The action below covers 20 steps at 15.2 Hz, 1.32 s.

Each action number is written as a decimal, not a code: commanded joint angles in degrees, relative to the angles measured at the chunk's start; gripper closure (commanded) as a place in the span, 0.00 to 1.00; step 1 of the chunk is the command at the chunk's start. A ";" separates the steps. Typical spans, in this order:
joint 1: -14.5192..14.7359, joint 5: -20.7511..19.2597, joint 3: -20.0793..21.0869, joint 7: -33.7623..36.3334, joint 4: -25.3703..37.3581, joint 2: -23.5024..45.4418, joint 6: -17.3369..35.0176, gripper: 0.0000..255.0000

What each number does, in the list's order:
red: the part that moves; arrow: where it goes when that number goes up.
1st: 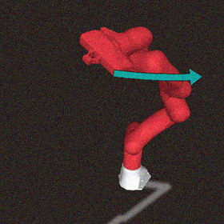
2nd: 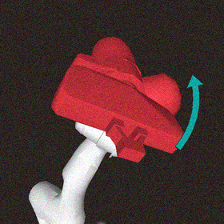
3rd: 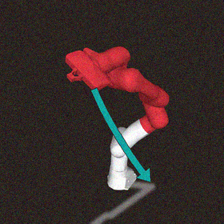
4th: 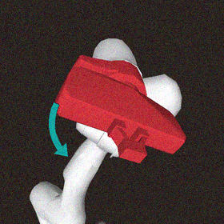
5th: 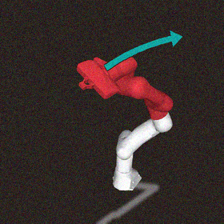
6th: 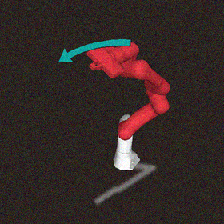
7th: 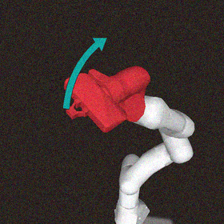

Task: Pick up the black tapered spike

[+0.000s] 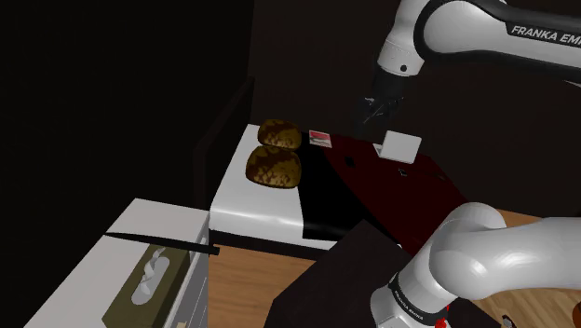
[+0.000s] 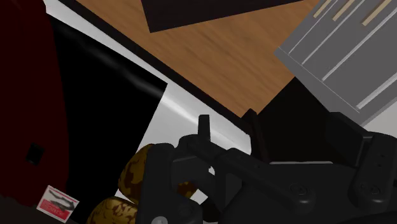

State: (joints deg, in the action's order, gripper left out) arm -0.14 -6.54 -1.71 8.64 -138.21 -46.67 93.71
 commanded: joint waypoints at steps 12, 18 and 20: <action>6.29 3.31 4.58 -1.51 3.46 18.81 13.59 0.00; 9.15 4.16 7.38 -2.44 7.88 29.69 19.17 0.00; 10.03 4.23 8.35 -2.71 9.70 33.33 20.70 0.00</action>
State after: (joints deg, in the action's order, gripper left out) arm 9.47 -2.30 6.16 6.10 -129.84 -15.74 113.47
